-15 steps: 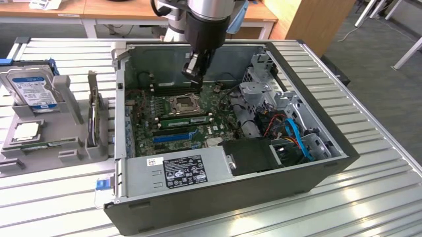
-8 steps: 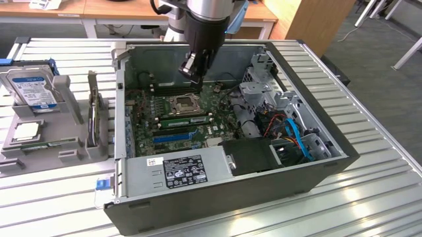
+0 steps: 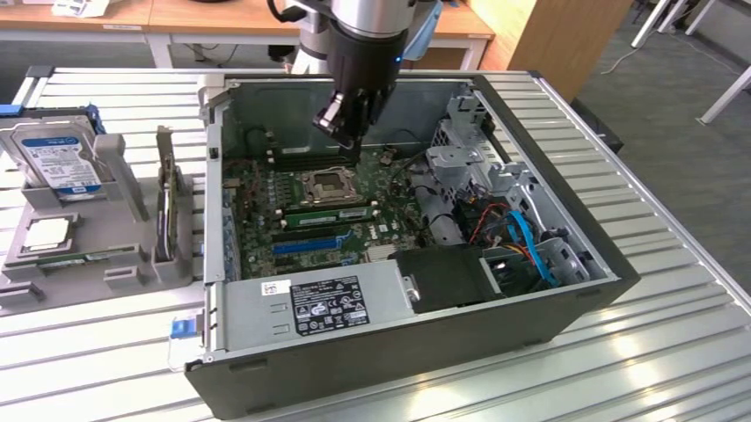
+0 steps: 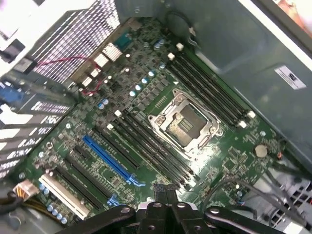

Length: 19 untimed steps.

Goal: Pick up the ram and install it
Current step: 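Press down the ram until it locks into place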

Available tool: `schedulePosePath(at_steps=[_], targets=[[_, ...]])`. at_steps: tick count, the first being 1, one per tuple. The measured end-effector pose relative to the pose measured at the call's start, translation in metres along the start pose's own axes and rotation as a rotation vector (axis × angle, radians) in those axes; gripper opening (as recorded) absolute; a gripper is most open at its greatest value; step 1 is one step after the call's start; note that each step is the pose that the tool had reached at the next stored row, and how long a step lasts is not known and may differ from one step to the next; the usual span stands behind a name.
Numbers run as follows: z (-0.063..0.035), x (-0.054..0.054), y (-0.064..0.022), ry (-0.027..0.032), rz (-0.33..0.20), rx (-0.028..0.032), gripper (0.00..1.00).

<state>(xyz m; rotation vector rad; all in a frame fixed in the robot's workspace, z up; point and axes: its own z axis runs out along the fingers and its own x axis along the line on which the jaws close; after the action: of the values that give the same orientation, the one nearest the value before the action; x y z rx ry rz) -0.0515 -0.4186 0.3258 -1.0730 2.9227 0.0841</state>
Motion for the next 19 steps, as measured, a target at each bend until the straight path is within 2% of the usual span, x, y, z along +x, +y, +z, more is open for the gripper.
schedulePosePath(at_steps=[19], targets=[[0.0023,0.0027,0.0021,-0.0114,0.274,0.0121,0.10]])
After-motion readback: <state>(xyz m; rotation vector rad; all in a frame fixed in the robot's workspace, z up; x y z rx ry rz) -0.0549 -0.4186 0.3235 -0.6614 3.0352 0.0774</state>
